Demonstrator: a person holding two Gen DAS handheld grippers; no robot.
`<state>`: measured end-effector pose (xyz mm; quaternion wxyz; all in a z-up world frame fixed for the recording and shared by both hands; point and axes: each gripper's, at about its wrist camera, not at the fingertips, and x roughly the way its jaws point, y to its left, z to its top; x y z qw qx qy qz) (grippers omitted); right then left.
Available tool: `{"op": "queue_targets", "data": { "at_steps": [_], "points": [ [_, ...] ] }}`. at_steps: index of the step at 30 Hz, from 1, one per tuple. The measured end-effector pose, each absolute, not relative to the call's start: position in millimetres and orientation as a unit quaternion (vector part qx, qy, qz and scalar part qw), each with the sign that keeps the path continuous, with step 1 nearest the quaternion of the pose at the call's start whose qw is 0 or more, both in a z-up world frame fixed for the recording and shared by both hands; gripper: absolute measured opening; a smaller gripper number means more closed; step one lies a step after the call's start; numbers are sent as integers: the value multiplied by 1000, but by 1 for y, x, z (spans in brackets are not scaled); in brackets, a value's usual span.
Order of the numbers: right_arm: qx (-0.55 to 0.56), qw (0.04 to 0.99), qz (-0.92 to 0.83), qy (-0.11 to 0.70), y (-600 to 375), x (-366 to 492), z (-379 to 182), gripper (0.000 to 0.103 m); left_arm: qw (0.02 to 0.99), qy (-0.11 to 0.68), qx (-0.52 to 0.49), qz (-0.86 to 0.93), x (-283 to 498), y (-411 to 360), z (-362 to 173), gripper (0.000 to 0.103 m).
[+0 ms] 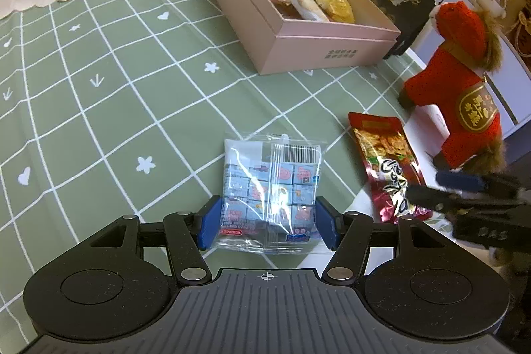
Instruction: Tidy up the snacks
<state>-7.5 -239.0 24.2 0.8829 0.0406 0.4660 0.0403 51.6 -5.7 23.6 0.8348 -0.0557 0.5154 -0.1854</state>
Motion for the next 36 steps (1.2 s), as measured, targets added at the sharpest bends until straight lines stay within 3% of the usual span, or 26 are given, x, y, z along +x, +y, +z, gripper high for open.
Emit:
{"op": "queue_targets", "data": {
  "at_steps": [5,12,23,29,32,36],
  "points": [
    [104,874,30,474,-243,-3,10,78,837,513,-54,-185,50,-6,22,65],
    [29,869,30,493,-213,13,2,103,835,513,-62,-188,50,-2,22,65],
    [0,873,39,486,-214,5,1,103,835,512,-69,-190,51,1,22,66],
    [-32,875,42,482,-212,-5,10,81,835,512,-71,-191,50,1,22,65],
    [-60,882,46,466,-206,-11,21,57,835,511,-72,-191,51,2,22,65],
    [-68,891,51,446,-203,-13,36,42,838,508,-69,-188,50,-1,25,65]
  ]
}}
